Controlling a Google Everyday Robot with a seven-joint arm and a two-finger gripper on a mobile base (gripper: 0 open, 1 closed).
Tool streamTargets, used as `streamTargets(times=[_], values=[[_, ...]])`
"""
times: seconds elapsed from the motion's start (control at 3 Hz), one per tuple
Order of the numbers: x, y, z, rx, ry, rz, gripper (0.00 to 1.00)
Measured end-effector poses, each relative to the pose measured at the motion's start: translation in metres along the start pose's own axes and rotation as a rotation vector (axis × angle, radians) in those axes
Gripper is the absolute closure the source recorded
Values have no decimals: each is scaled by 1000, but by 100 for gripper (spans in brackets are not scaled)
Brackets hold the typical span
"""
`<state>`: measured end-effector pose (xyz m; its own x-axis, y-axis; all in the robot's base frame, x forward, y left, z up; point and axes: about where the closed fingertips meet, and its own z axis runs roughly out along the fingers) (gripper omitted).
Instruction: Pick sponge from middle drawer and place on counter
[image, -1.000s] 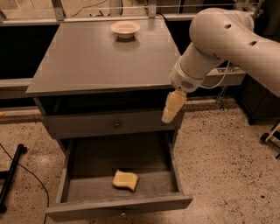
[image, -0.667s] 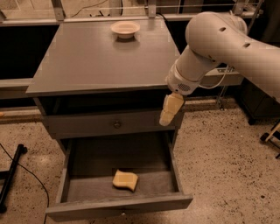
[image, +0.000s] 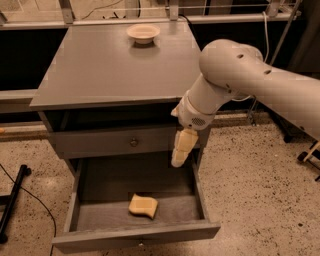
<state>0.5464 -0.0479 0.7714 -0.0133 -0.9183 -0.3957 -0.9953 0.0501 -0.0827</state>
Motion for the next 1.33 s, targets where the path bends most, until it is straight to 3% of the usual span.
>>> streamTargets(times=[0.33, 0.67, 1.33], values=[[-6, 23, 57, -62, -19, -7, 0], [-10, 26, 103, -57, -53, -3, 0], [9, 24, 200, -73, -119, 47, 0]])
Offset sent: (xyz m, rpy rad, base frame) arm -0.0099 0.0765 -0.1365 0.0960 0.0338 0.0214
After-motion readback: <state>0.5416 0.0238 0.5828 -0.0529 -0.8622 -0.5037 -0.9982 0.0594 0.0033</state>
